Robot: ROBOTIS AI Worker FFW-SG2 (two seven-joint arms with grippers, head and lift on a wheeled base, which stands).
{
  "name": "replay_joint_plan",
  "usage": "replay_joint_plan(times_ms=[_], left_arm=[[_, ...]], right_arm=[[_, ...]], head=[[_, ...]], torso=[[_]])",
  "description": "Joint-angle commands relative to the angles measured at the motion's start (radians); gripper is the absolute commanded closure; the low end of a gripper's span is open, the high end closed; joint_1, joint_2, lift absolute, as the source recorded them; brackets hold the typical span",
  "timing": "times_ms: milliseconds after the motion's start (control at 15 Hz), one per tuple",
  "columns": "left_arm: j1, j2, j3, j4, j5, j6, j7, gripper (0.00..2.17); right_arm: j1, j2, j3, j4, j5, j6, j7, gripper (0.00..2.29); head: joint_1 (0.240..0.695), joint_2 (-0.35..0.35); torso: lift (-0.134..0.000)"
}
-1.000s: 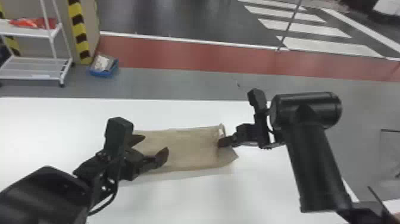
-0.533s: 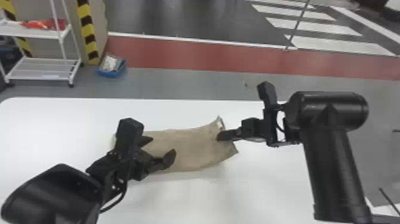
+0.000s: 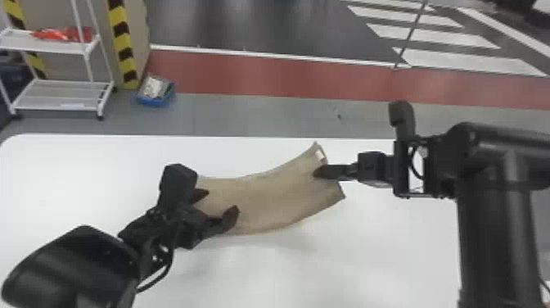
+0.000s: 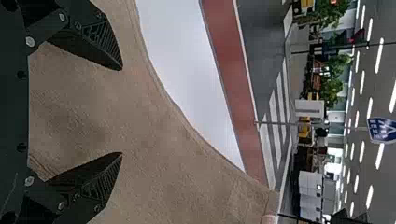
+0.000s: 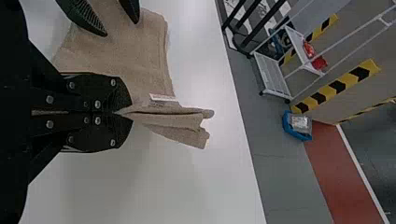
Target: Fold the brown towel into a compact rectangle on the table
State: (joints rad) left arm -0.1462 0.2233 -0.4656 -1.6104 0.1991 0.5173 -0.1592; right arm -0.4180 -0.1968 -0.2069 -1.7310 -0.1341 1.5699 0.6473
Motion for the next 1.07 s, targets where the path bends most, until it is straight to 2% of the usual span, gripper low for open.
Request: replay_joint_plan(times_ms=[0,67,133,267,600,733,1000], left_arm=[[-0.001,0.004,0.036,0.001,0.032,0.010,-0.010,1.10],[-0.013,-0.004,0.059,0.003,0.057,0.120,-0.011,1.73],[-0.027,-0.010,0.067,0.003,0.063,0.191,-0.016,1.99],[-0.029,-0.009,0.068,0.012,0.062,0.212,-0.036,2.01],[-0.032,-0.012,0.053,0.046,0.037,0.221,-0.036,2.01],[-0.033,-0.022,0.039,0.047,0.037,0.221,-0.036,2.00],[-0.035,-0.042,-0.004,0.046,0.039,0.221,-0.031,2.00]], right_arm=[[0.007,-0.018,-0.029,-0.002,-0.022,0.002,-0.002,1.21],[0.007,-0.019,-0.031,-0.002,-0.024,0.002,0.000,1.21],[0.005,-0.023,-0.029,-0.002,-0.027,0.002,-0.002,1.21],[0.001,-0.023,-0.029,-0.002,-0.029,0.002,-0.002,1.21],[0.005,-0.019,-0.037,-0.051,-0.091,0.002,-0.008,1.21],[0.001,0.000,-0.031,-0.068,-0.117,0.002,-0.014,1.21],[-0.021,0.051,0.021,-0.067,-0.110,0.002,-0.020,1.21]], head=[[0.695,-0.211],[0.695,-0.213],[0.695,-0.214],[0.695,-0.206],[0.695,-0.195],[0.695,-0.188],[0.695,-0.180]], torso=[[-0.124],[-0.124],[-0.124],[-0.124],[-0.124],[-0.124],[-0.124]])
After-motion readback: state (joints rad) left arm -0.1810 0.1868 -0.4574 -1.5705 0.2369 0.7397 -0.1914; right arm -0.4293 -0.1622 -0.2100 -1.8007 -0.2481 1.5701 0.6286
